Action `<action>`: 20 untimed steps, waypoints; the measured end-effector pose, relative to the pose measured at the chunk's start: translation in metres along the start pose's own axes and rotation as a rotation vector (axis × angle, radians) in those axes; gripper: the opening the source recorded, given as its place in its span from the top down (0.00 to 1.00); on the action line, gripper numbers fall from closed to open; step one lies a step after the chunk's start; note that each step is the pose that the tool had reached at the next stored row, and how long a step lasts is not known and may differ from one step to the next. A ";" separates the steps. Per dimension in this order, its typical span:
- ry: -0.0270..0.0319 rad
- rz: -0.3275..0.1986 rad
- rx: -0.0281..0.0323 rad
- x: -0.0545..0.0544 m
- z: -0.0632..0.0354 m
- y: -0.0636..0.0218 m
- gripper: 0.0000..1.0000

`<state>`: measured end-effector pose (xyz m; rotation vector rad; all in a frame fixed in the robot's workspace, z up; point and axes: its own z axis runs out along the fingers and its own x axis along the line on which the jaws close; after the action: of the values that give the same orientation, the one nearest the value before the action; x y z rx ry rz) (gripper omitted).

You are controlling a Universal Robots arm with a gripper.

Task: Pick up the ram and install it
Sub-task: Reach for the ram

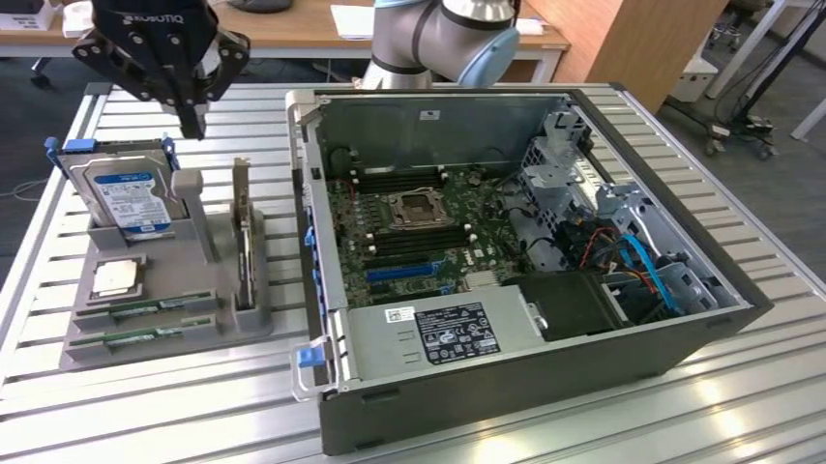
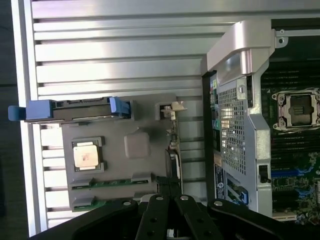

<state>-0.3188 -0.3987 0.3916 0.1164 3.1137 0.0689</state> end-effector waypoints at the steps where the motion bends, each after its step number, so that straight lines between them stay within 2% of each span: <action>1: 0.0000 0.000 0.0000 0.003 0.0000 -0.0002 0.90; 20: 0.0000 0.000 0.0000 0.049 -0.0004 -0.0036 0.90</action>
<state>-0.3677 -0.3987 0.3907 0.1166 3.1137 0.0688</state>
